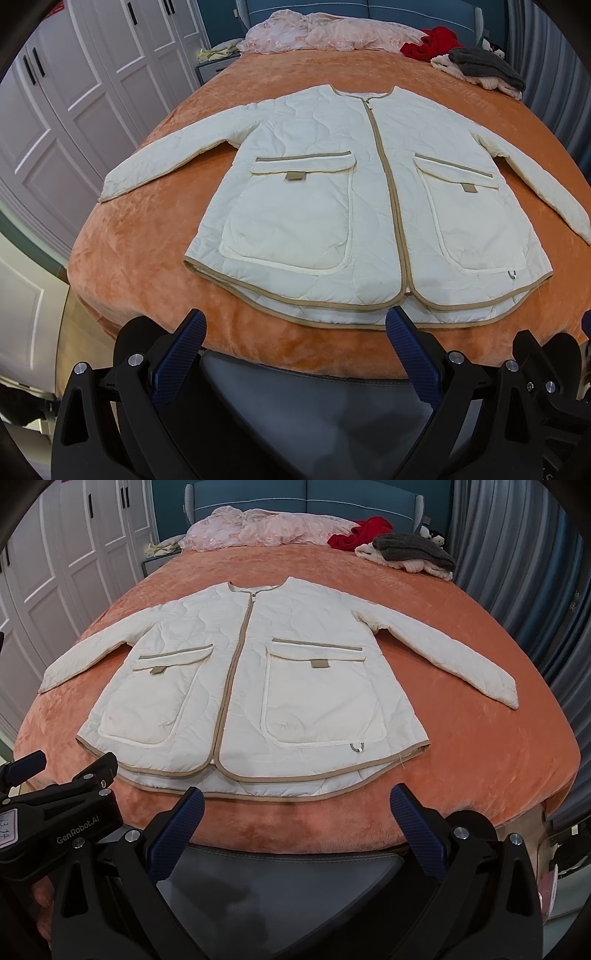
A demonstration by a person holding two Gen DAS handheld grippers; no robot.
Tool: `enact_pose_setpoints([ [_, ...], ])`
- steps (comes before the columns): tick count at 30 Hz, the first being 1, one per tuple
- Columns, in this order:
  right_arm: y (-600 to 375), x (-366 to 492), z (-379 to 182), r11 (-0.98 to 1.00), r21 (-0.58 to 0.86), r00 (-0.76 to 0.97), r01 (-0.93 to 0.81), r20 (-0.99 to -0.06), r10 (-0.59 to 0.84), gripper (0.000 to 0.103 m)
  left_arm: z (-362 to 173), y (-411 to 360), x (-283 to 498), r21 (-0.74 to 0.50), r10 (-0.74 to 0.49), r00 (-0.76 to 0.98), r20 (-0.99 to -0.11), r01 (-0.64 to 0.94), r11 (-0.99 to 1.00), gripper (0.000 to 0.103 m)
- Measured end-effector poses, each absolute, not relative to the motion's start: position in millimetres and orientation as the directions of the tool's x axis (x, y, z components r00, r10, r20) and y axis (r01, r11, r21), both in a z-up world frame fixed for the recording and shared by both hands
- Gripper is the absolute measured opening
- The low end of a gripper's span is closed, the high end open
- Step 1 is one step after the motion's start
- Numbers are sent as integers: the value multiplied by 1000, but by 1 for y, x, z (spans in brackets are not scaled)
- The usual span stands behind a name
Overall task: Fold large clothes
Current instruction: 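Grasp the cream sleeve cuff with the right tool and fold it across the jacket body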
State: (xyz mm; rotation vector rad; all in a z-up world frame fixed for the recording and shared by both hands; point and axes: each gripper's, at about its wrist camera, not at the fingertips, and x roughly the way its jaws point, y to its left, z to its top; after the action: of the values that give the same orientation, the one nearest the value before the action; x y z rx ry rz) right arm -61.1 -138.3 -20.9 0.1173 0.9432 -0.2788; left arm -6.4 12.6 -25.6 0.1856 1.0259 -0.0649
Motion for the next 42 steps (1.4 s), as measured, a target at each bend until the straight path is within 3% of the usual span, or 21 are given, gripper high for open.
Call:
enact_pose_setpoints([
  [9, -154, -55, -29, 957, 18, 549, 288, -822, -150, 98, -31, 8, -1, 126, 38, 496, -867, 145, 981, 96],
  [13, -192, -50, -32, 932, 99, 557, 350, -822, -122, 98, -32, 11, 8, 122, 41, 492, -870, 133, 984, 96],
  [23, -386, -38, -43, 699, 325, 599, 637, -779, -184, 98, -36, 8, 43, 97, 26, 481, -876, 124, 988, 96],
  [32, -547, -24, -98, 412, 510, 634, 755, -728, -262, 98, -54, 3, 81, 44, 20, 441, -897, 44, 998, 96],
  [39, -611, -15, -140, 247, 472, 532, 846, -779, -333, 98, -63, -5, 109, 45, 34, 445, -895, 14, 999, 96],
  [42, -624, -8, -146, 227, 472, 524, 852, -768, -368, 92, -69, -6, 121, 65, 57, 423, -904, 5, 998, 96],
])
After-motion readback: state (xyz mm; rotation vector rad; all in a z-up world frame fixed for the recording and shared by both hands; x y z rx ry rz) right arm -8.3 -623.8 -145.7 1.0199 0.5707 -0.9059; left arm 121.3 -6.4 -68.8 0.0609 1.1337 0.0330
